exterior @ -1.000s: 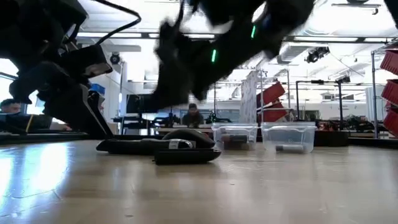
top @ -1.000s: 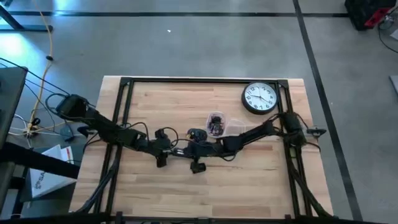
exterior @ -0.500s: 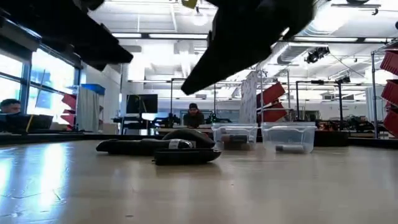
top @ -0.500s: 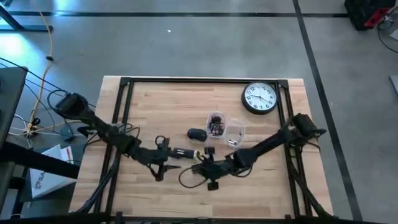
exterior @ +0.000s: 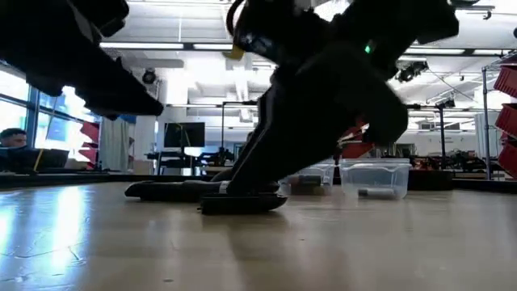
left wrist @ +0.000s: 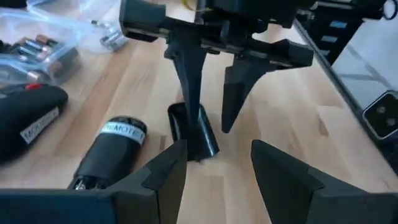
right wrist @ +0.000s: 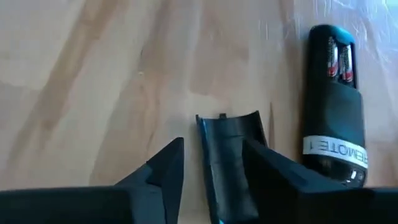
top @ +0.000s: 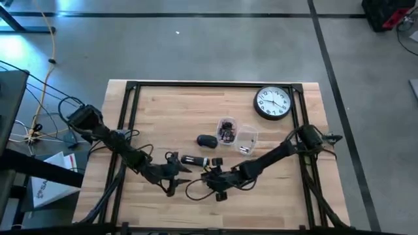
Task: Insert battery
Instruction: Close the black cover
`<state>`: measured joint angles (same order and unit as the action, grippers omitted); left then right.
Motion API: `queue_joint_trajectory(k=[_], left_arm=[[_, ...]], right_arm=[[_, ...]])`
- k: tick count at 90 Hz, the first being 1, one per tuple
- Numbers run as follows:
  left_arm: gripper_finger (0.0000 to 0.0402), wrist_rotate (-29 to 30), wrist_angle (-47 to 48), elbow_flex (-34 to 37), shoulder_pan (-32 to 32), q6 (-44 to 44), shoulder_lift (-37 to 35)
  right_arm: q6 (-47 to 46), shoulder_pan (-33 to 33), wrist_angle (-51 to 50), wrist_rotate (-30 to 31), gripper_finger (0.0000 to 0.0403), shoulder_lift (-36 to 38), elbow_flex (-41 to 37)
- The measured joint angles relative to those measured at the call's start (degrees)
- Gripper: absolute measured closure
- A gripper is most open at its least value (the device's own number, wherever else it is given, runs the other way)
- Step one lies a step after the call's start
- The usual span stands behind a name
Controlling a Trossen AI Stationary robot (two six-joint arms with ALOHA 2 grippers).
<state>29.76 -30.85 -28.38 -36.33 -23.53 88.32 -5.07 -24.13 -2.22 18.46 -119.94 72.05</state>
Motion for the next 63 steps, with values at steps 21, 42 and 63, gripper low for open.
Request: queue_joint_trajectory(k=[21,42,63], left_arm=[[0.0238,0.2,-0.1,0.0,0.9,0.1,0.7],[0.0238,0.0,-0.1,0.0,1.5,1.5,0.6],[0.0238,4.6,2.2,0.0,-0.3,4.9,-4.8]], right_arm=[[-0.5,2.4,0.2,-5.5,0.0333,-1.6,0.2],[-3.2,3.4,0.8,-7.8,0.0398,-1.7,0.2],[-4.9,2.6,1.8,-2.6,0.0403,0.8,2.2]])
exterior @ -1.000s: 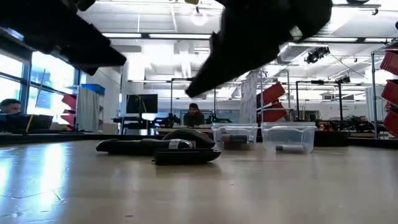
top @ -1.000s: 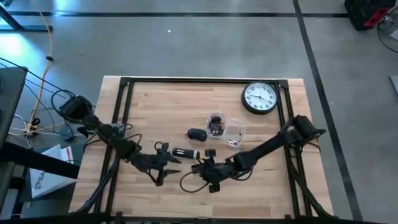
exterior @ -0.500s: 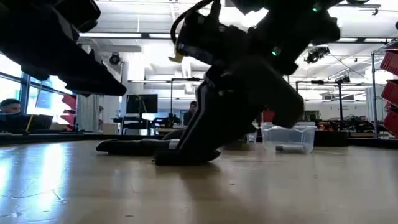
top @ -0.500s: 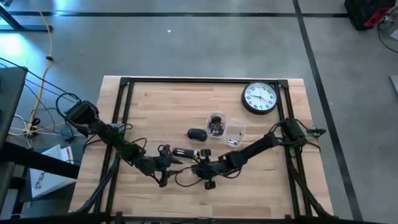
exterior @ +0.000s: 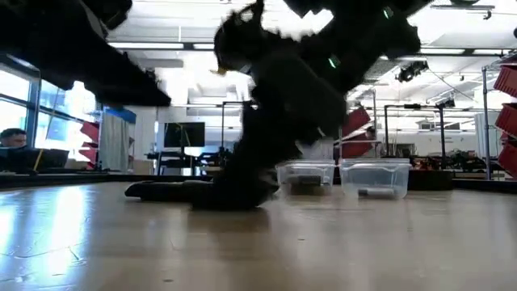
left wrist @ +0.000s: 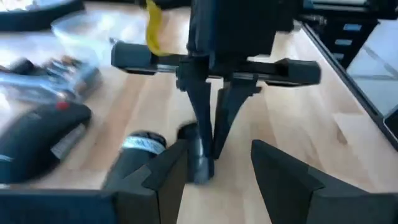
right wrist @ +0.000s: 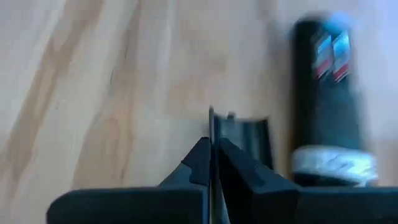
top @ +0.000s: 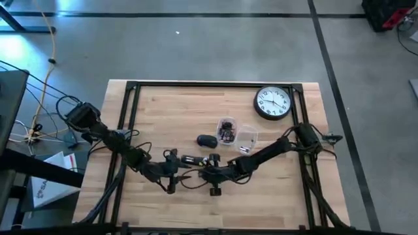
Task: Insert battery
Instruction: Close the black cover
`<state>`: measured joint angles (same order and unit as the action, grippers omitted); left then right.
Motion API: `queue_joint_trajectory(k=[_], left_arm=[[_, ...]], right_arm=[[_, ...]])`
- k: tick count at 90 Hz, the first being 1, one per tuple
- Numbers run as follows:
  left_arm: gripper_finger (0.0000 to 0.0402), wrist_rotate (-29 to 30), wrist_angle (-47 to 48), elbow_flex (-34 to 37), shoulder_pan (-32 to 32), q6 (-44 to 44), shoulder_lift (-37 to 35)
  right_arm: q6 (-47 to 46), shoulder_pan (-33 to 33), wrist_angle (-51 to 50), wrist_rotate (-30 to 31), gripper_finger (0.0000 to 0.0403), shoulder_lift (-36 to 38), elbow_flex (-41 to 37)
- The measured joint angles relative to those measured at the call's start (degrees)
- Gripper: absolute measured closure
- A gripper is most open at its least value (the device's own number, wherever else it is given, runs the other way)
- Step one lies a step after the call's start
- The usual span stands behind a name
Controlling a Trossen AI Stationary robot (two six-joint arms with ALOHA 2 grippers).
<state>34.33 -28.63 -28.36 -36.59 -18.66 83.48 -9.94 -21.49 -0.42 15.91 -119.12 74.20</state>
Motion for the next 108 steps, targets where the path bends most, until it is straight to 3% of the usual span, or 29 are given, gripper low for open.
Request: queue_joint_trajectory(k=[24,45,59,71,108], left_arm=[[0.0238,14.1,0.4,0.9,-6.7,4.8,-8.1],[0.0238,12.8,0.3,2.4,-6.5,-2.8,-3.9],[0.0238,13.1,-2.5,2.4,-6.2,-5.9,1.0],[0.0238,12.9,-4.5,2.4,-5.0,-8.1,4.9],[0.0238,10.6,-6.0,2.4,-3.1,-10.3,7.9]], right_arm=[[5.3,-3.0,4.7,7.7,0.0403,8.1,0.4],[0.5,-3.2,-1.1,8.2,0.0403,6.5,-2.1],[-4.3,-2.5,1.2,7.8,0.0391,4.4,-5.5],[-7.8,-2.4,2.3,7.6,0.0346,2.7,-6.1],[-13.3,-2.1,6.3,7.3,0.0135,-0.6,-6.0]])
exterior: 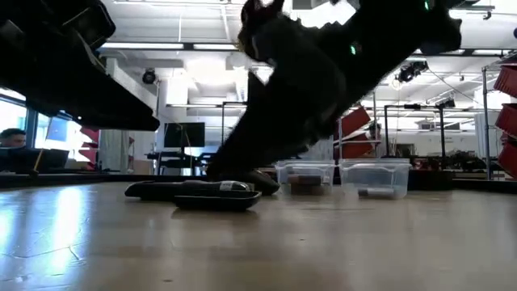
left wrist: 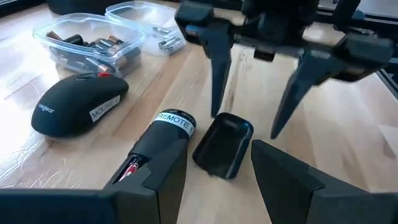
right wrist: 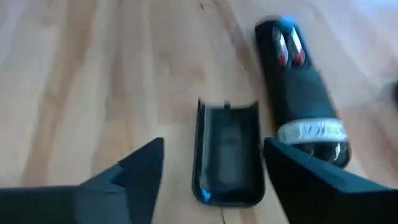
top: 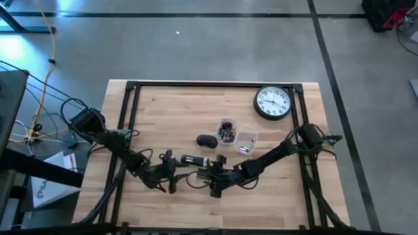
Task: Insert battery
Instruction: Close the black cover
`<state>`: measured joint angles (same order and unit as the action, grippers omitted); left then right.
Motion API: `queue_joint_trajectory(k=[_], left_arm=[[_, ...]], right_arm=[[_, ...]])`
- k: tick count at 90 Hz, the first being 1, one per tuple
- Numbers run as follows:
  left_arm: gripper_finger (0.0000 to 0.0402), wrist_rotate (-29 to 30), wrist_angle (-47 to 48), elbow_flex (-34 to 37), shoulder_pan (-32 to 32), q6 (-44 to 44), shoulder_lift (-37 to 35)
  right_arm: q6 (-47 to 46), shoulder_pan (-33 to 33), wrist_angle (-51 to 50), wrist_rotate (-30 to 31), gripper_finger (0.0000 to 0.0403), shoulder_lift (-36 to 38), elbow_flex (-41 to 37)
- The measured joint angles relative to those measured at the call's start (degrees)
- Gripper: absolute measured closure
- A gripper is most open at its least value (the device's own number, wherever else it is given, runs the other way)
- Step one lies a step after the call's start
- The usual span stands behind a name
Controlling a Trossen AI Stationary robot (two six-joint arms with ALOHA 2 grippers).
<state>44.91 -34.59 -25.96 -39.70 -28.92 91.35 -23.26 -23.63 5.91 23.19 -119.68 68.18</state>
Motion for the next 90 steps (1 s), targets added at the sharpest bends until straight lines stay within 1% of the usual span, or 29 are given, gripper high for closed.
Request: queue_joint_trajectory(k=[9,17,26,37,46,59,90], left_arm=[[0.0238,-0.7,0.0,0.0,0.0,0.0,0.0],[0.0238,-0.8,0.0,0.0,0.0,0.0,0.0],[0.0238,-0.7,0.0,0.0,0.1,0.0,0.0],[0.0238,-0.7,0.1,0.0,0.3,0.0,0.0],[0.0238,-0.8,0.1,0.0,0.3,0.0,0.0],[0.0238,-0.8,0.0,0.0,0.3,0.0,0.0],[0.0238,-1.5,0.1,0.0,0.3,0.0,0.0]], right_arm=[[-1.3,0.4,0.4,-0.6,0.0101,-1.3,0.0],[-2.8,0.8,0.8,-0.8,0.0084,-2.2,0.0],[-3.8,1.2,0.8,-1.0,0.0081,-2.3,0.0],[-3.7,1.8,0.8,-1.1,0.0089,-2.5,0.0],[-3.7,2.5,0.7,-2.0,0.0103,-2.5,0.0],[-3.5,3.1,0.6,-3.2,0.0137,-2.5,0.1],[-1.2,3.2,1.3,-5.1,0.0245,-2.5,0.1]])
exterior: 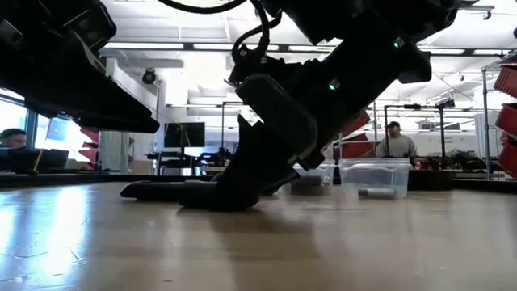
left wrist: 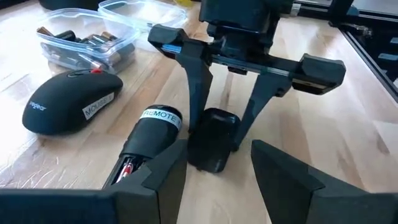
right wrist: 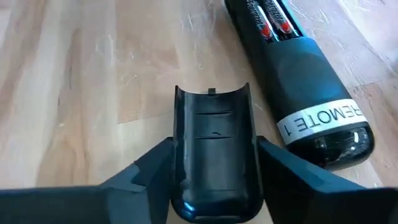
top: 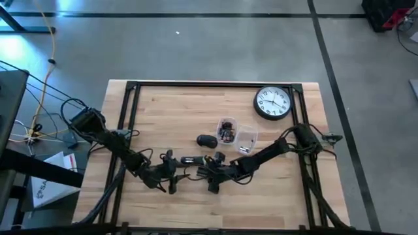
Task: Insert battery
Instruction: Close the black cover
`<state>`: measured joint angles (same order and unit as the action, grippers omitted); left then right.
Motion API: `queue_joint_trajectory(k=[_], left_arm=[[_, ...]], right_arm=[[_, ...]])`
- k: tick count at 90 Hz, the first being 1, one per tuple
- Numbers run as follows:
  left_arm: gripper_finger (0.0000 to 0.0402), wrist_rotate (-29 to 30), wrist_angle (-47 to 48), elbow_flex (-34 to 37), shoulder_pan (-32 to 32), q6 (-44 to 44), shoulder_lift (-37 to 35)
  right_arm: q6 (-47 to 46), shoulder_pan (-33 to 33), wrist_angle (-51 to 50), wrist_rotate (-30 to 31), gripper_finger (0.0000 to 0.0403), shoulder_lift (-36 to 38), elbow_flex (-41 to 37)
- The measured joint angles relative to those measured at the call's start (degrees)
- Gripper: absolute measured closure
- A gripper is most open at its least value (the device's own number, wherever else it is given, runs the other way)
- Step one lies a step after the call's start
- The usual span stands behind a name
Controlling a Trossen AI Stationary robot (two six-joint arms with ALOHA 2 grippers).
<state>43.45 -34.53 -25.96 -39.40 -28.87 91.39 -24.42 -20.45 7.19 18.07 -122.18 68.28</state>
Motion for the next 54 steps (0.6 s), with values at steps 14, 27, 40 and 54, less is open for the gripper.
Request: queue_joint_trajectory(k=[14,27,40,54], left_arm=[[0.0238,-0.1,0.5,0.0,-0.2,1.6,-0.1],[0.0238,0.1,4.4,0.0,-1.5,2.5,-2.9],[0.0238,-0.5,7.3,0.0,-2.5,2.3,-5.5],[0.0238,-0.3,4.0,0.0,-2.4,0.2,-5.1]], right_arm=[[0.5,0.0,1.4,-2.3,0.0266,0.9,-0.1],[1.0,-0.2,1.3,-2.9,0.0251,4.4,-0.2],[4.2,-0.3,2.9,-2.3,0.0250,7.6,-0.2],[8.5,-0.3,8.6,-2.2,0.0254,9.8,-0.1]])
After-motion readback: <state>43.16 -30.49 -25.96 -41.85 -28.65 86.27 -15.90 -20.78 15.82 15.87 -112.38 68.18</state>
